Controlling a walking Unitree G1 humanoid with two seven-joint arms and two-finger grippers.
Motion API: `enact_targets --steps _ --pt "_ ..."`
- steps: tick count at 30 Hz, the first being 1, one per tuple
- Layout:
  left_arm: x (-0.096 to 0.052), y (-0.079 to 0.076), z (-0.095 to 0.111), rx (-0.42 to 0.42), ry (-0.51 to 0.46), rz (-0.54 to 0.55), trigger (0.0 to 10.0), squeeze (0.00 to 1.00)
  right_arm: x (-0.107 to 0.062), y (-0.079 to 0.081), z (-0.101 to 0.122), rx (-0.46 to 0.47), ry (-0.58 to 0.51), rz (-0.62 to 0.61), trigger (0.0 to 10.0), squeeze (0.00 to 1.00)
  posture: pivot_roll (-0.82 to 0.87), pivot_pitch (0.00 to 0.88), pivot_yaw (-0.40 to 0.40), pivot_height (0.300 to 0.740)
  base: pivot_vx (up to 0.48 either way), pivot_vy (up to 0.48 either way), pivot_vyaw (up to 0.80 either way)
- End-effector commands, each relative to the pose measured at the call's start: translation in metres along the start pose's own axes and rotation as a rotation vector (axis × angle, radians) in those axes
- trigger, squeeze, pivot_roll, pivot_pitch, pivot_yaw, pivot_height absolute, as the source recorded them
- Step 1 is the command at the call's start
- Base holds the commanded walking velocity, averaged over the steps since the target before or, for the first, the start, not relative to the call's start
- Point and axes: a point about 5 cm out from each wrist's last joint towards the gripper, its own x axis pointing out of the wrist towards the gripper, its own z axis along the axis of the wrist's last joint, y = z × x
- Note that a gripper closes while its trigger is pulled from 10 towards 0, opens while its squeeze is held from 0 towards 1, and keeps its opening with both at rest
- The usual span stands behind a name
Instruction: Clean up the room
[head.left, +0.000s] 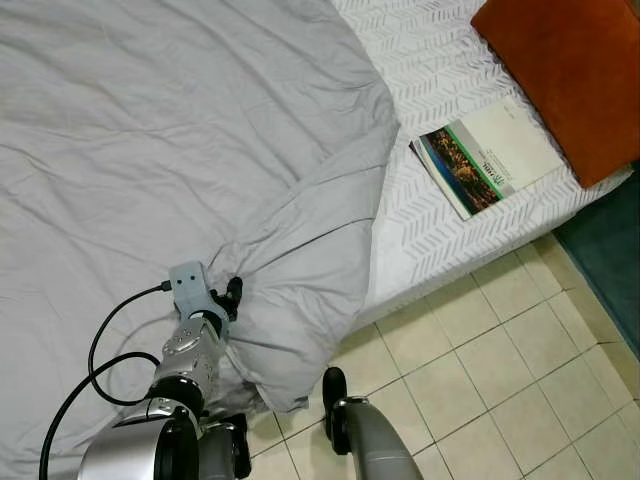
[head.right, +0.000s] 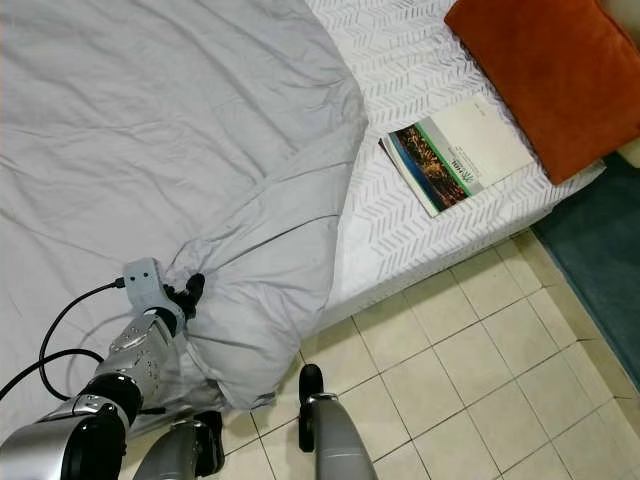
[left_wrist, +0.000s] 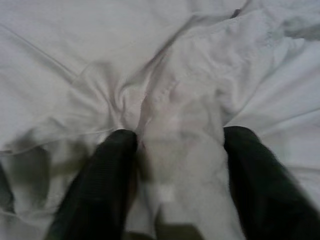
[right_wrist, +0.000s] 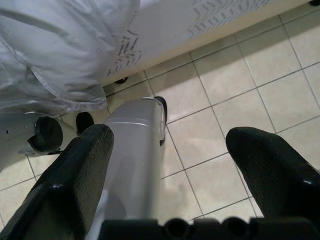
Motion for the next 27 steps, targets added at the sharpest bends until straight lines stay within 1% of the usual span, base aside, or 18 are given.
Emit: enact_targets --steps 1,6,7,9,11,13,14,15,16,17,19,20,22,23,24,25,26,27 --pt "-0.01 0.006 -0.034 0.011 0.133 0.019 0.0 0.0 -0.008 -0.002 -0.007 0.008 0.053 -0.025 10.0 0.0 -0.4 0.632 -0.143 0.74 0.0 0.0 0.0" --pt "-0.008 0.0 -0.031 0.088 0.122 -0.032 0.0 0.0 -0.002 -0.003 -0.011 0.015 0.056 -0.027 10.0 0.0 -0.38 0.615 -0.132 0.74 0.0 0.0 0.0" --pt "-0.008 -0.001 -0.031 0.125 0.124 -0.05 0.0 0.0 0.002 -0.004 -0.013 0.018 0.056 -0.028 10.0 0.0 -0.36 0.585 -0.117 0.74 0.0 0.0 0.0" --pt "-0.008 -0.006 -0.03 0.157 0.119 -0.105 0.0 0.0 0.012 -0.007 -0.018 0.028 0.056 -0.032 10.0 0.0 -0.34 0.552 -0.103 0.74 0.0 0.0 0.0" --pt "-0.009 -0.009 -0.032 0.227 0.121 -0.155 0.0 0.0 0.022 -0.011 -0.016 0.028 0.037 -0.039 10.0 0.0 -0.31 0.485 -0.075 0.74 0.0 0.0 0.0" --pt "-0.009 -0.01 -0.033 0.248 0.125 -0.169 0.0 0.0 0.026 -0.012 -0.015 0.029 0.027 -0.041 10.0 0.0 -0.31 0.485 -0.075 0.74 0.0 0.0 0.0" --pt "-0.009 -0.009 -0.034 0.286 0.134 -0.166 0.0 0.0 0.032 -0.015 -0.013 0.022 0.014 -0.042 10.0 0.0 -0.29 0.424 -0.055 0.74 0.0 0.0 0.0" --pt "-0.009 -0.009 -0.034 0.286 0.134 -0.166 0.0 0.0 0.032 -0.015 -0.013 0.022 0.014 -0.042 10.0 0.0 -0.29 0.424 -0.055 0.74 0.0 0.0 0.0" --pt "-0.009 -0.011 -0.036 0.312 0.151 -0.171 9.6 0.0 0.043 -0.019 -0.012 0.015 -0.005 -0.05 10.0 0.0 -0.28 0.376 -0.022 0.74 0.0 0.0 0.0" --pt "-0.009 -0.014 -0.035 0.338 0.15 -0.182 10.0 0.0 0.054 -0.024 -0.008 0.005 -0.029 -0.062 10.0 0.0 -0.28 0.339 -0.006 0.74 0.0 0.0 0.0" --pt "-0.008 -0.02 -0.033 0.353 0.138 -0.204 10.0 0.0 0.074 -0.032 -0.002 0.0 -0.063 -0.084 10.0 0.0 -0.27 0.268 0.009 0.74 0.0 0.0 0.0" --pt "-0.007 -0.024 -0.031 0.368 0.127 -0.219 10.0 0.0 0.079 -0.036 0.002 -0.001 -0.083 -0.095 10.0 0.0 -0.27 0.256 0.013 0.74 0.0 -0.446 0.0" --pt "-0.006 -0.032 -0.029 0.385 0.118 -0.248 10.0 0.0 0.087 -0.041 0.007 0.0 -0.108 -0.11 10.0 0.0 -0.27 0.222 0.019 0.74 0.0 -0.448 0.0" --pt "-0.005 -0.037 -0.029 0.388 0.116 -0.266 10.0 0.0 0.09 -0.043 0.008 0.002 -0.114 -0.119 10.0 0.0 -0.27 0.198 0.022 0.74 0.0 -0.454 0.0" --pt "-0.005 -0.037 -0.029 0.388 0.116 -0.266 10.0 0.0 0.09 -0.043 0.008 0.002 -0.114 -0.119 10.0 0.0 -0.27 0.198 0.022 0.74 0.0 -0.454 0.0" --pt "-0.005 -0.045 -0.028 0.38 0.113 -0.287 10.0 0.0 0.096 -0.046 0.006 0.006 -0.115 -0.126 10.0 0.0 -0.27 0.178 0.027 0.74 0.0 -0.454 0.0" --pt "-0.005 -0.045 -0.028 0.38 0.113 -0.287 10.0 0.0 0.096 -0.046 0.006 0.006 -0.115 -0.126 10.0 0.0 -0.27 0.178 0.027 0.74 0.0 -0.454 0.0" --pt "-0.005 -0.052 -0.029 0.383 0.112 -0.311 10.0 0.0 0.101 -0.047 0.004 0.009 -0.113 -0.124 10.0 0.0 -0.27 0.162 0.035 0.74 0.0 -0.454 0.0"
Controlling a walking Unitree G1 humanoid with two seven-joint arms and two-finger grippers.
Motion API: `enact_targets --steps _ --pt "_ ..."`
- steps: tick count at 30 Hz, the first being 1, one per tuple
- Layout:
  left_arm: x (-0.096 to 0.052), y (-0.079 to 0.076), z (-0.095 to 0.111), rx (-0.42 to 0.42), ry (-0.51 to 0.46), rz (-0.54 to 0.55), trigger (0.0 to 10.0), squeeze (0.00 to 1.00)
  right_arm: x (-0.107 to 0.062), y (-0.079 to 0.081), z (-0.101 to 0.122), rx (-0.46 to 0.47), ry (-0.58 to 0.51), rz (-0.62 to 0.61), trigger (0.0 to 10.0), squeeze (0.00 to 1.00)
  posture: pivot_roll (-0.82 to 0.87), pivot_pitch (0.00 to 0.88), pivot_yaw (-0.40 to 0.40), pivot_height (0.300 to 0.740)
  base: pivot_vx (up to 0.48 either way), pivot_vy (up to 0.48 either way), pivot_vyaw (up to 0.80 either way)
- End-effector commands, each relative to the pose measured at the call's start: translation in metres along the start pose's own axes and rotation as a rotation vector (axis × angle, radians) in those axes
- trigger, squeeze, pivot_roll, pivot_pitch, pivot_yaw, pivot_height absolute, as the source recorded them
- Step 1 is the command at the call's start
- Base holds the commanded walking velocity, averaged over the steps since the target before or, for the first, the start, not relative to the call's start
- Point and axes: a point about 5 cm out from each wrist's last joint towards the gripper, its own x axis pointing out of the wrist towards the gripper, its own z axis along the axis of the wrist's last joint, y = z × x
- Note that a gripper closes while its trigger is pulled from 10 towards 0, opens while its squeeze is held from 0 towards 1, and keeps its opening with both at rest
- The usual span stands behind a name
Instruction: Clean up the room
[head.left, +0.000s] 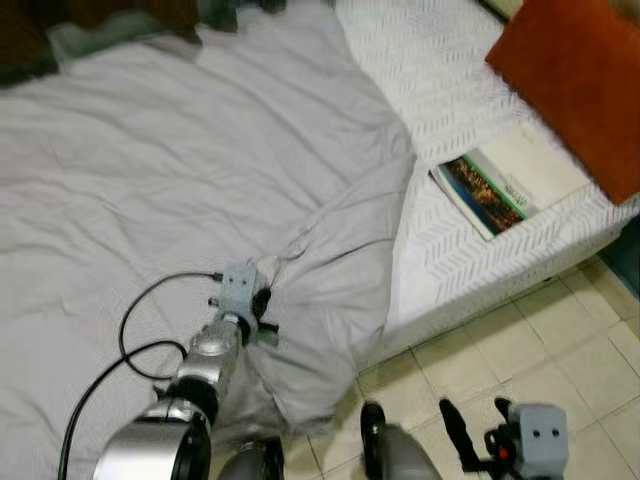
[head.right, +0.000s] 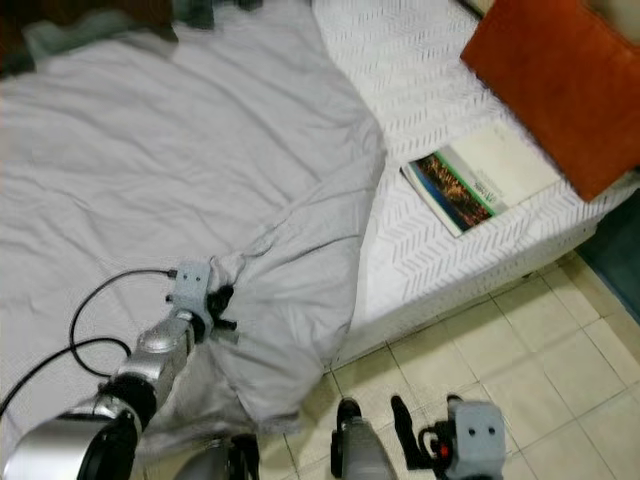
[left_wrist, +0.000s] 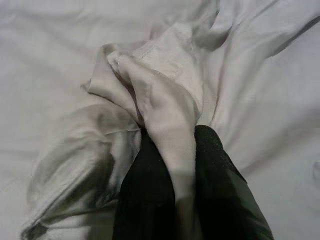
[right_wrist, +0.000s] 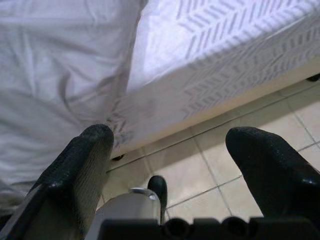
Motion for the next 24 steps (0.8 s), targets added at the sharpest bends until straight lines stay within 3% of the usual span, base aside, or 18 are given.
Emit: enact_targets --steps 1,11,17,24 --pt "0.0 -0.009 -0.008 0.012 0.035 -0.037 10.0 0.0 -0.002 -0.006 -0.012 0.012 0.042 -0.027 10.0 0.0 -0.27 0.162 0.035 0.74 0.0 -0.454 0.0" --pt "0.002 -0.054 -0.016 0.06 0.055 -0.223 10.0 0.0 0.004 -0.006 -0.024 0.017 0.069 -0.02 10.0 0.0 -0.28 0.125 0.066 0.74 0.0 -0.454 0.0" --pt "0.0 -0.084 -0.022 0.12 0.074 -0.362 10.0 0.0 -0.002 -0.017 -0.03 0.006 0.07 -0.06 10.0 0.0 -0.32 0.105 0.086 0.74 0.0 -0.454 0.0" --pt "-0.002 -0.095 -0.025 0.153 0.084 -0.4 10.0 0.0 -0.004 -0.011 -0.023 0.046 0.016 0.086 10.0 0.0 -0.33 0.097 0.082 0.74 0.0 -0.453 0.0"
